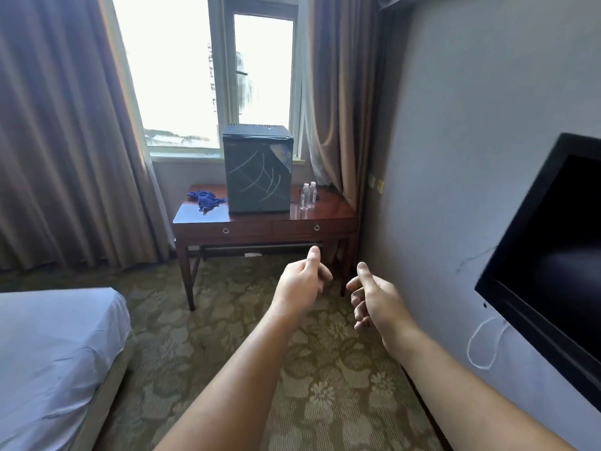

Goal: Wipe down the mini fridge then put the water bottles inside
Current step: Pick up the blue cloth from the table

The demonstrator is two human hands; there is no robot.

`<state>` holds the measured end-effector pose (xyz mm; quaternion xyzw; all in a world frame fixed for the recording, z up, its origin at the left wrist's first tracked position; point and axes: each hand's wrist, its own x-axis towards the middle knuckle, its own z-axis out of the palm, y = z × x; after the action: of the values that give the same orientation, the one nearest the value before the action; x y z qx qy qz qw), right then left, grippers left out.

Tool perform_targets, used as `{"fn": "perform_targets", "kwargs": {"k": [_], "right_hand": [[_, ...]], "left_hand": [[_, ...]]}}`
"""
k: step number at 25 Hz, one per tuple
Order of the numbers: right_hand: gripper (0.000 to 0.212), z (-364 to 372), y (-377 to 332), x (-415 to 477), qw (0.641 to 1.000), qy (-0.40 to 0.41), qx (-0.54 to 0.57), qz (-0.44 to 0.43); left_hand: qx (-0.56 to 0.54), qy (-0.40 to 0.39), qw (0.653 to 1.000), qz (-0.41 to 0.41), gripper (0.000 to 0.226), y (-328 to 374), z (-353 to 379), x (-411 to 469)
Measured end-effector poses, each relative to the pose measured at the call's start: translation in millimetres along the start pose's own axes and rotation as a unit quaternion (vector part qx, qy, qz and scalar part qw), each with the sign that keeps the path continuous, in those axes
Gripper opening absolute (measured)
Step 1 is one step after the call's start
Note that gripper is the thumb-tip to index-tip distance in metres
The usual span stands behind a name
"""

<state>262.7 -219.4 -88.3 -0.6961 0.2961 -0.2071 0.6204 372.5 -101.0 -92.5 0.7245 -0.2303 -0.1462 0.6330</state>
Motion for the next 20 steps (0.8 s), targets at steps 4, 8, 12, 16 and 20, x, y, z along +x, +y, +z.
{"fn": "perform_targets", "kwargs": {"k": [4,8,12,16,20], "right_hand": [[0.054,51.4,3.8,87.3,0.999,0.007,0.011,0.034],[0.056,94.8,27.7,178.3,0.998,-0.017,0.018,0.061],[0.055,117.1,36.7,289.7,0.998,-0.031,0.026,0.052],[0.056,124.8,38.6,414.6,0.996,-0.063,0.014,0.061],[0.053,155.5,16.2,537.2,0.991,-0.112,-0.018,0.069]], "left_hand": [[0.005,0.015,0.999,-0.041,0.067,-39.3,-52.4,77.9],[0.017,0.025,0.997,-0.068,0.067,-73.5,-71.3,169.5],[0.036,0.016,0.996,-0.081,0.065,-108.0,-59.2,271.1],[0.06,0.025,0.992,-0.104,0.064,-133.7,-43.5,385.0],[0.056,0.042,0.991,-0.117,0.059,-145.1,-61.3,480.7]]}}
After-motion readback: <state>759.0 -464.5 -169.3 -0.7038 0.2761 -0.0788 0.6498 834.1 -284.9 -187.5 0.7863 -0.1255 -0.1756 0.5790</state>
